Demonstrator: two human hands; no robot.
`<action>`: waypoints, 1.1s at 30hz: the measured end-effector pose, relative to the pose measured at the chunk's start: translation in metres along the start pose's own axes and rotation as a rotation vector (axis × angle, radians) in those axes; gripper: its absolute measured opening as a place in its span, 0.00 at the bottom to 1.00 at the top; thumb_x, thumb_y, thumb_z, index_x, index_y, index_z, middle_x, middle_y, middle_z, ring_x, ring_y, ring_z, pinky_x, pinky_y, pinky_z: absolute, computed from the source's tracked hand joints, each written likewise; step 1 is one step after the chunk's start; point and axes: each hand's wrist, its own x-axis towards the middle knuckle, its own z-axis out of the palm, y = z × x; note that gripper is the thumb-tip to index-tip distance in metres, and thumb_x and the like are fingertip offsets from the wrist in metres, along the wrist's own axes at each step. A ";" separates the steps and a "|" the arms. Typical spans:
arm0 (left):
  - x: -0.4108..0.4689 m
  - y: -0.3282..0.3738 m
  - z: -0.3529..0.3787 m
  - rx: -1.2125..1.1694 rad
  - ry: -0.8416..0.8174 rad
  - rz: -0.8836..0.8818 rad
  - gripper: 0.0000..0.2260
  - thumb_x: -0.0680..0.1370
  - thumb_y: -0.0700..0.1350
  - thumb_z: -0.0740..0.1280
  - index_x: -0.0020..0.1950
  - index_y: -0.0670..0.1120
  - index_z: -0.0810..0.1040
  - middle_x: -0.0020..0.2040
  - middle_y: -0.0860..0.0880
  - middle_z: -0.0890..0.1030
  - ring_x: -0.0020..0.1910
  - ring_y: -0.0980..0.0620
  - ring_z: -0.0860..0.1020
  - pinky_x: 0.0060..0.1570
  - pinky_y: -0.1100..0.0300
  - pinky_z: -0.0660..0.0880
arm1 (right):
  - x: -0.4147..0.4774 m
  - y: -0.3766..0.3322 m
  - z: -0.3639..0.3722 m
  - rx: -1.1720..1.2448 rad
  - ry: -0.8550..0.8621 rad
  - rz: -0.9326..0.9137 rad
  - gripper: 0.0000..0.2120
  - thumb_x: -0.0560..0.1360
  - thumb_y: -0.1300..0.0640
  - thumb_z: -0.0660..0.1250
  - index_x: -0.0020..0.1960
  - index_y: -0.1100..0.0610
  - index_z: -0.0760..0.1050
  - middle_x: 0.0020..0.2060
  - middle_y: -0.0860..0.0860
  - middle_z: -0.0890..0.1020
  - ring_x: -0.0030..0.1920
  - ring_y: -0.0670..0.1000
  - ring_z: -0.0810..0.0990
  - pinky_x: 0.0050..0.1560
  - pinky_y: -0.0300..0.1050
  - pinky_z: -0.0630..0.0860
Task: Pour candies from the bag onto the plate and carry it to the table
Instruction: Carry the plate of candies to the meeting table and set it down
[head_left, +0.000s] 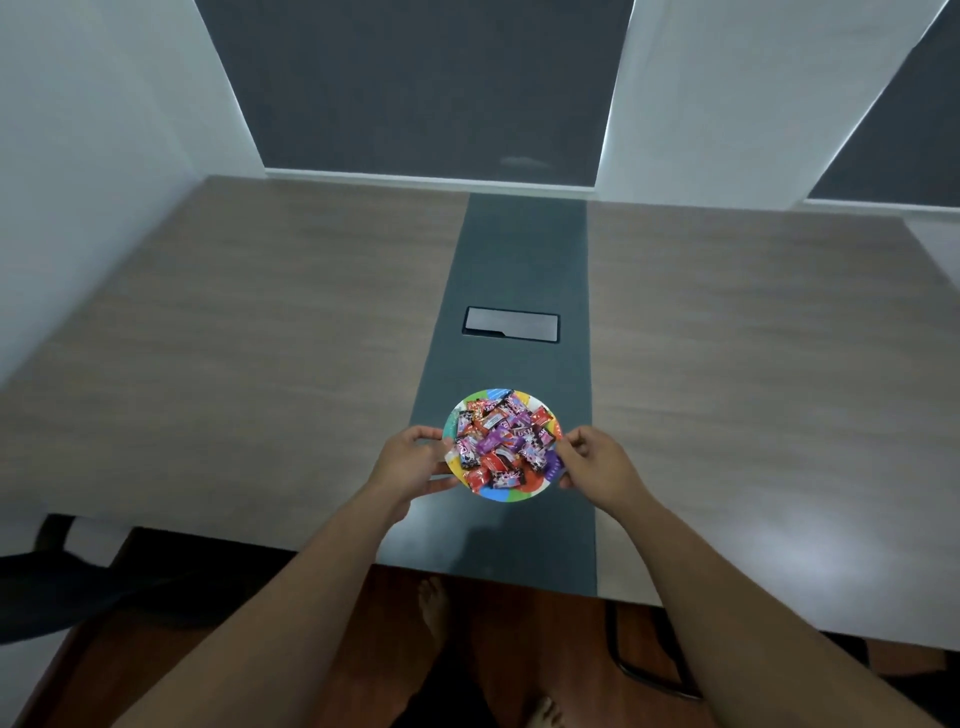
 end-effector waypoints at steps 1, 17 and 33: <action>0.012 0.007 0.001 0.003 0.005 -0.002 0.09 0.81 0.42 0.73 0.60 0.42 0.79 0.49 0.41 0.90 0.44 0.44 0.88 0.45 0.50 0.87 | 0.012 -0.003 0.001 -0.006 0.002 -0.002 0.13 0.83 0.50 0.67 0.51 0.60 0.78 0.38 0.53 0.88 0.31 0.46 0.87 0.39 0.45 0.85; 0.259 0.131 0.029 0.132 -0.003 -0.019 0.03 0.80 0.41 0.72 0.53 0.45 0.80 0.53 0.39 0.88 0.42 0.41 0.87 0.52 0.41 0.87 | 0.239 -0.048 0.007 0.061 0.095 0.154 0.08 0.83 0.54 0.67 0.52 0.60 0.76 0.36 0.55 0.87 0.26 0.44 0.84 0.42 0.48 0.81; 0.429 0.164 0.079 0.273 0.068 -0.155 0.04 0.81 0.41 0.72 0.46 0.48 0.82 0.50 0.42 0.90 0.48 0.40 0.90 0.41 0.52 0.86 | 0.424 -0.025 0.004 -0.036 0.053 0.277 0.06 0.84 0.55 0.65 0.55 0.56 0.78 0.41 0.52 0.87 0.40 0.57 0.90 0.52 0.59 0.87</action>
